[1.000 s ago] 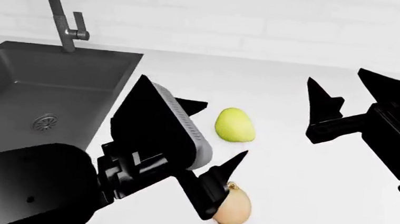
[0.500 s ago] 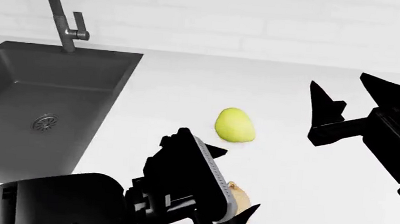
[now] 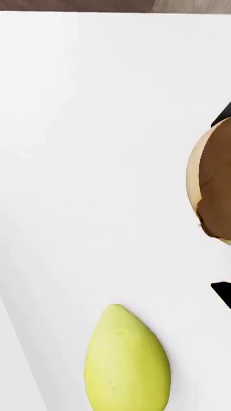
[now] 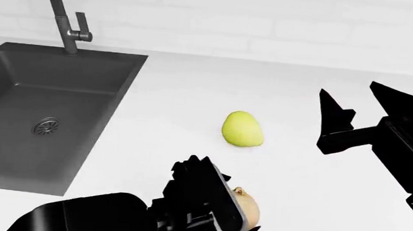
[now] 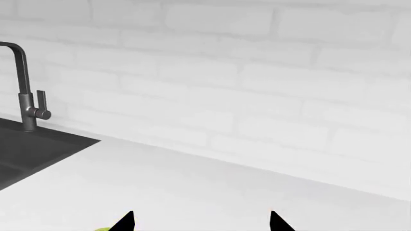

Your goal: Pick the pear, onion from the counter and place them in the cabinet. Then close the cabinet.

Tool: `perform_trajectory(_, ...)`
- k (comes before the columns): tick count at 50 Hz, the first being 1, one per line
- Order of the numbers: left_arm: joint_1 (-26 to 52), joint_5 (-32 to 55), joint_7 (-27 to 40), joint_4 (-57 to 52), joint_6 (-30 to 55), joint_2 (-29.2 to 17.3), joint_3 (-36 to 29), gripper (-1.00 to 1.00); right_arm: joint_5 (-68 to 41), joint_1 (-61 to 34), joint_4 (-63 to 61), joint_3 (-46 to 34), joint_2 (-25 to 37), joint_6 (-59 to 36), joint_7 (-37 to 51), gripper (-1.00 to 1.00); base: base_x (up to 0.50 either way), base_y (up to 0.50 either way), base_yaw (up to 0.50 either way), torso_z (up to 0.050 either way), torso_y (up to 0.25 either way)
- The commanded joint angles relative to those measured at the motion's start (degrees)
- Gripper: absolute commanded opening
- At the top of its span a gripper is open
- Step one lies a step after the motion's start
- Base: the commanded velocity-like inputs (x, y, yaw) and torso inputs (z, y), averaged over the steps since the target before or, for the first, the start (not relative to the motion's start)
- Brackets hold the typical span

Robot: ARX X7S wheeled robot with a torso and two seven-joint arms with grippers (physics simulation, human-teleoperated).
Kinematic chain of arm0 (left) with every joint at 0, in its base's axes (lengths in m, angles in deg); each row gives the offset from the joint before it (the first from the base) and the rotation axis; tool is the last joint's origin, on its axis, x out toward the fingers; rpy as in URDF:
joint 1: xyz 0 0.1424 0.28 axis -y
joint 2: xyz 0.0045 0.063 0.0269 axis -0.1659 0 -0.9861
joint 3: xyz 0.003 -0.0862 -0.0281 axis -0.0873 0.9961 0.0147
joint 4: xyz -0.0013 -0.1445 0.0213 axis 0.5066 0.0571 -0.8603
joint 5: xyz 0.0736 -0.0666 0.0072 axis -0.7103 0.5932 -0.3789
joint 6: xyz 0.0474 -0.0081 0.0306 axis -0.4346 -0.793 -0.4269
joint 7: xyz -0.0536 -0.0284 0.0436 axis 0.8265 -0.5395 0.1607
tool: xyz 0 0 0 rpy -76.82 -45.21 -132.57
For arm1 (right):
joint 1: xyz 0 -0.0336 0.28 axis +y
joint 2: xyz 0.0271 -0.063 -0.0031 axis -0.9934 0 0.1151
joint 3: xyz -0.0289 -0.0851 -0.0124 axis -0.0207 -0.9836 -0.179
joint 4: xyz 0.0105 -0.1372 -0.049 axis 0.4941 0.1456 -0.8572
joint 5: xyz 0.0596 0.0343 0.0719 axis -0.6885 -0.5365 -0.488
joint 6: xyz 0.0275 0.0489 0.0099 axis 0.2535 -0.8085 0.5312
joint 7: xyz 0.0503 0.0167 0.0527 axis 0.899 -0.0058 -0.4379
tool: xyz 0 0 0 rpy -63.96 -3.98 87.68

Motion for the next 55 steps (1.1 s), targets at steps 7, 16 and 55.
perform_trajectory(7, -0.97, -7.26, -1.29, 7.13, -5.14, 0.46, -7.98, 1.00, -1.11, 0.03, -0.33, 0.37, 0.21, -0.06, 0.41, 1.00, 0.00, 0.00, 0.00, 0.000, 0.000)
perform_trajectory(16, -2.39, -6.01, -0.14, 5.23, -8.59, 0.71, -3.89, -1.00, -1.17, 0.51, -0.22, 0.19, 0.22, 0.65, 0.53, 1.00, 0.00, 0.00, 0.00, 0.000, 0.000)
perform_trajectory(55, -5.45, 11.31, 15.34, -7.54, -9.11, -3.03, 25.10, -1.00, 15.52, -29.84, 38.10, -37.35, -7.38, 10.28, -2.91, 1.00, 0.00, 0.00, 0.00, 0.000, 0.000)
